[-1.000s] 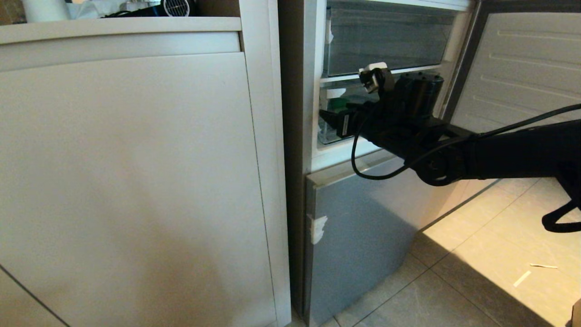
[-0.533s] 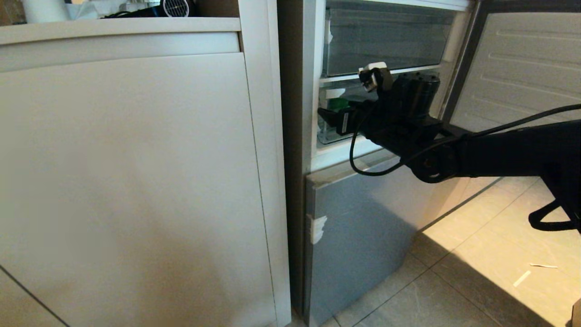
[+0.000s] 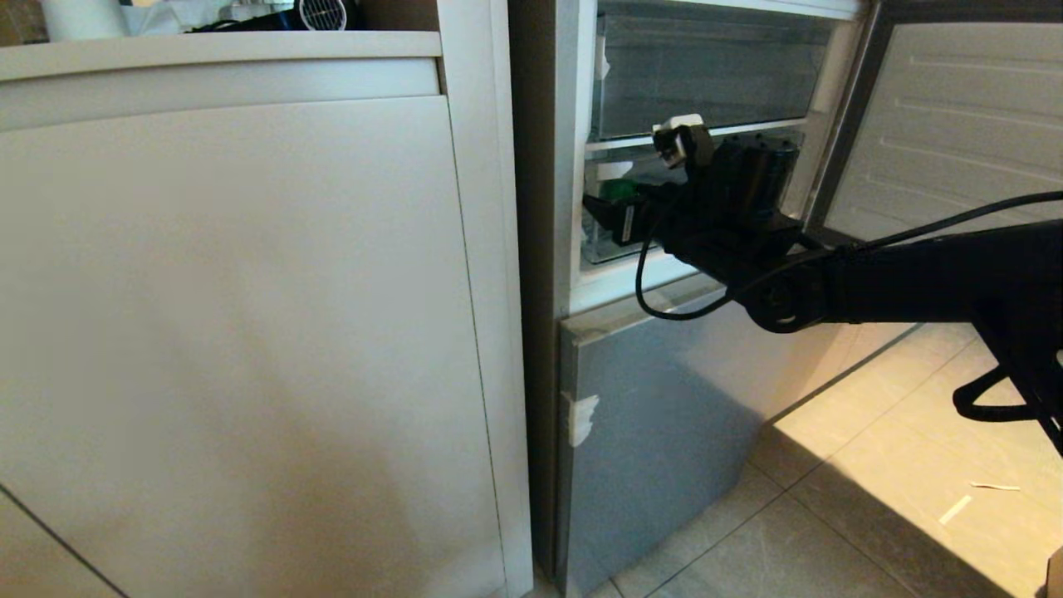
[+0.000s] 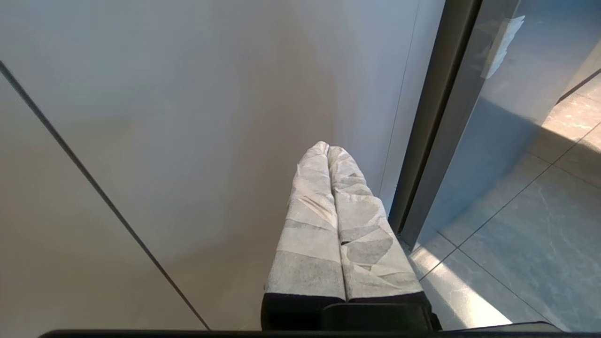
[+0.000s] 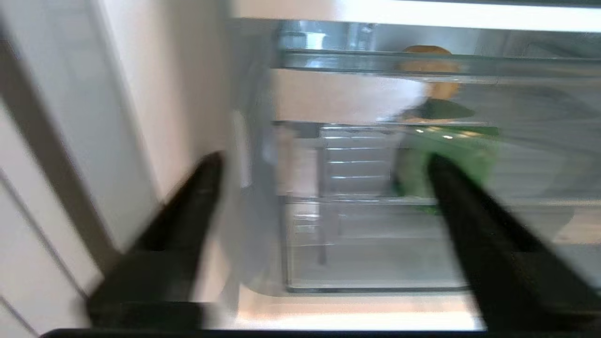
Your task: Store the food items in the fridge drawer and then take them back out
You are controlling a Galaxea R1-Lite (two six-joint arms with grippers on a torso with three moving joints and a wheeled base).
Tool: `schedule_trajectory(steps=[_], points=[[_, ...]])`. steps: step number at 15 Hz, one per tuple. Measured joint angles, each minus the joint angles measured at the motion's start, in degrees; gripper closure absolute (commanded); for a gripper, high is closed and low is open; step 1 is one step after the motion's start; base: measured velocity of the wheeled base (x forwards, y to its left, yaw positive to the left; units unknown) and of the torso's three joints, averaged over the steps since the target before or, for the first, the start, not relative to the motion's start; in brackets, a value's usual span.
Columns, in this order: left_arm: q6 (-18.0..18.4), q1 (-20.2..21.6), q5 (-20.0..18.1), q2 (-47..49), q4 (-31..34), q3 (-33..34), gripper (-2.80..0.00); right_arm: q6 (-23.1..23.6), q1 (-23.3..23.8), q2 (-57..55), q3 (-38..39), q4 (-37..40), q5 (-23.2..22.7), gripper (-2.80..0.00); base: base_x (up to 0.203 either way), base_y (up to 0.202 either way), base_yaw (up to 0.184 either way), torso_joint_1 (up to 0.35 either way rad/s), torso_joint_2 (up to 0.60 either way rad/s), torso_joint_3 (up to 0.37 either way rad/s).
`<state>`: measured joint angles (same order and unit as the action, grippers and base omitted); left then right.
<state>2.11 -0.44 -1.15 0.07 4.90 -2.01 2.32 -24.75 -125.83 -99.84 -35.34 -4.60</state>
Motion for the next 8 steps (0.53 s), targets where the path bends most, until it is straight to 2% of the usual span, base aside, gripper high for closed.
schedule_trajectory(steps=[8], points=[[0.0, -0.1, 0.0, 0.0, -0.1, 0.0, 0.00, 0.2, -1.0, -0.8, -0.9, 0.9, 0.1, 0.00, 0.000, 0.000, 0.000, 0.000, 0.00, 0.000]])
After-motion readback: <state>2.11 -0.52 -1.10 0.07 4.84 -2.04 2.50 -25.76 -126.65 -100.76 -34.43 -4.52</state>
